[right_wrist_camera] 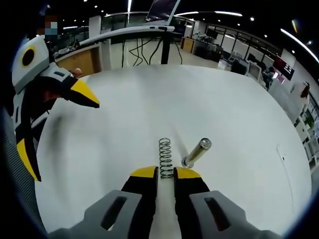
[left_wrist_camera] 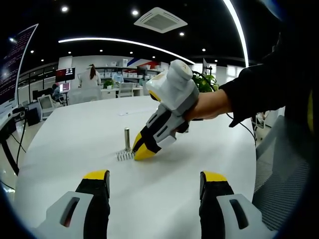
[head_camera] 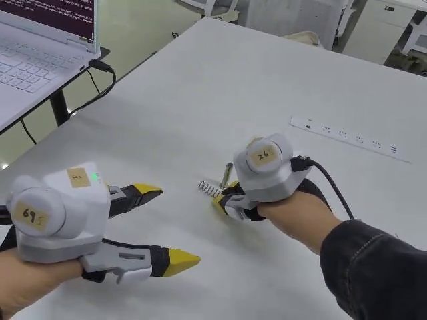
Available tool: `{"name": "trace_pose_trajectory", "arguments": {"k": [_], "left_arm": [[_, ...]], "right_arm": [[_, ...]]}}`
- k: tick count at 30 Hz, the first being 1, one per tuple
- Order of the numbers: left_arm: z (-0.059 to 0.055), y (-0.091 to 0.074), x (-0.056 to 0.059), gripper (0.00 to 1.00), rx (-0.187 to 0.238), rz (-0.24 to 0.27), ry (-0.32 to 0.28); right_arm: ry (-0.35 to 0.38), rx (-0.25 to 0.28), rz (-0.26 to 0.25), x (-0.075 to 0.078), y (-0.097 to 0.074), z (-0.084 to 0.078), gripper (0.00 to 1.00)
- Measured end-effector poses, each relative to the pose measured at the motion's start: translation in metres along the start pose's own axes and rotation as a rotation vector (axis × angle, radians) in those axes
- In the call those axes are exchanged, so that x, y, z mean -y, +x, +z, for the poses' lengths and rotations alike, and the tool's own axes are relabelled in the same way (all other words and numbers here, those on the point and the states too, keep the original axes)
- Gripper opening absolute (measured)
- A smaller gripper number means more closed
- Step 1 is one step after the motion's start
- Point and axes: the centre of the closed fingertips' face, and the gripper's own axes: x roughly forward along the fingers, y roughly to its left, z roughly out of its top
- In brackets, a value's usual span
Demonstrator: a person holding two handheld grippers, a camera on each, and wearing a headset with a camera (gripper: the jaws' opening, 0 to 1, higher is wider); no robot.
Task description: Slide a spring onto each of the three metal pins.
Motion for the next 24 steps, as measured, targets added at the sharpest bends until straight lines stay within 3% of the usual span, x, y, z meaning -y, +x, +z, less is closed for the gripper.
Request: {"name": "trace_pose_trajectory", "arguments": {"k": [12,24], "left_arm": [[0.004,-0.001,-0.001,0.7,0.004,0.007,0.012],[0.018,-0.006,-0.003,0.68,0.017,0.008,0.052]], "right_arm": [[-0.042,-0.011,0.009,-0.008,-0.009,0.0,0.08],[-0.11,0.031,0.065,-0.025,-0.053,0.021,0.08]]}}
